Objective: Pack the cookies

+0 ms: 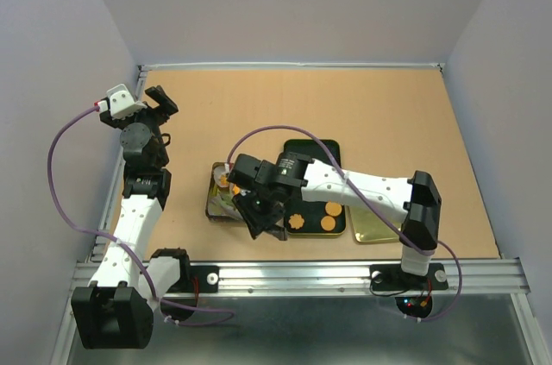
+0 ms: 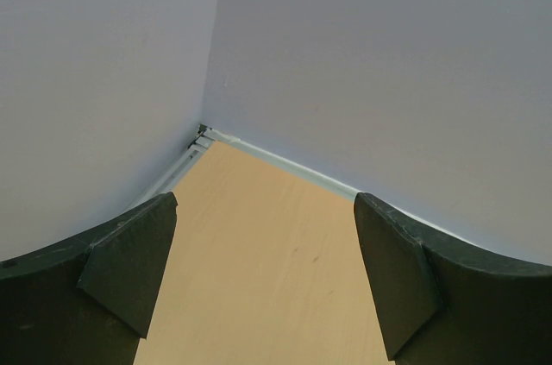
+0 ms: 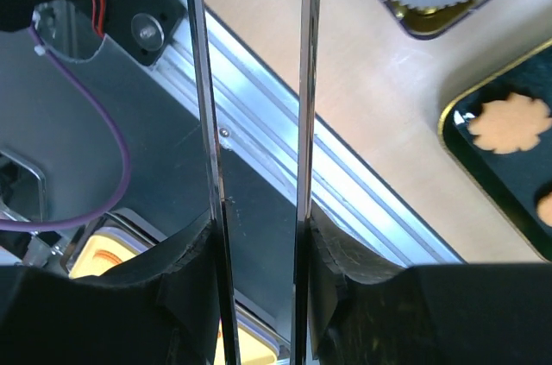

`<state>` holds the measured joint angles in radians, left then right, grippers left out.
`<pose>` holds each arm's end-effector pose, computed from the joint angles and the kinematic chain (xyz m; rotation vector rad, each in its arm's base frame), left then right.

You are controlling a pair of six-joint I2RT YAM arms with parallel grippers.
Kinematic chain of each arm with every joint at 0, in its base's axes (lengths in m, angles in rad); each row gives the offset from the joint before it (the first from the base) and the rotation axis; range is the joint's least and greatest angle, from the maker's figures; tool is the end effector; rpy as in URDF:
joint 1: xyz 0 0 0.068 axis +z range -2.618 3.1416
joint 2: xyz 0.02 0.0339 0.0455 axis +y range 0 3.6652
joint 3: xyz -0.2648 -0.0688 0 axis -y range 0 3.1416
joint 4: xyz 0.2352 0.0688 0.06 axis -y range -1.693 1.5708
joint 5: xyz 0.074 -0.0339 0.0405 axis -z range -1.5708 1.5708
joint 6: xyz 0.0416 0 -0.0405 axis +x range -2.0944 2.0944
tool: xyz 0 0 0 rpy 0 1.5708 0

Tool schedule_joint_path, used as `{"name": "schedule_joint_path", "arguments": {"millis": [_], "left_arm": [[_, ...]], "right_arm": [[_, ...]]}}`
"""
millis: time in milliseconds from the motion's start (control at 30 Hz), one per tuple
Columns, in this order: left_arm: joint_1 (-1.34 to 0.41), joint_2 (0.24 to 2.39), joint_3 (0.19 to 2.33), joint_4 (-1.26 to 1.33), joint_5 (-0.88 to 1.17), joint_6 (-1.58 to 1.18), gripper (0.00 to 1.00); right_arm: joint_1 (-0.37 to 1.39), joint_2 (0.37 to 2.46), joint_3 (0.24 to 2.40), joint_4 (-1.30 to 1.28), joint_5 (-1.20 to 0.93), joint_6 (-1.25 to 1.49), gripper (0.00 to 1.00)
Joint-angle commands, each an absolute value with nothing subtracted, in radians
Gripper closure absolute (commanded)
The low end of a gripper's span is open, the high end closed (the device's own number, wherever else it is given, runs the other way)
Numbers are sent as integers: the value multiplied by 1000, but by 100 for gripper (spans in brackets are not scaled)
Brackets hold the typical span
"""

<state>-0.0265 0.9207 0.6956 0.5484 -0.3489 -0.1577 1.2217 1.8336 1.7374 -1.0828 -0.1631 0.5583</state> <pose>0.2099 0.0087 0.3662 -0.3817 1.2090 0.0587 0.1211 0.3524 0.3000 -1.0090 2.7822 0.6085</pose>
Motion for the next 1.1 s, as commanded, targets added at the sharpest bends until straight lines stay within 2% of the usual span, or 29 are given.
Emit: {"name": "schedule_joint_path", "arguments": {"millis": [0, 900, 1067], "left_arm": [[-29, 911, 707, 583, -360, -147, 5], [-32, 920, 703, 583, -368, -146, 5], [-35, 922, 703, 583, -371, -141, 5]], "right_arm": [[1250, 1847, 1790, -1020, -186, 566, 59], [1255, 1957, 1828, -1017, -12, 541, 58], [1255, 1973, 1838, -1017, -28, 538, 52]]}}
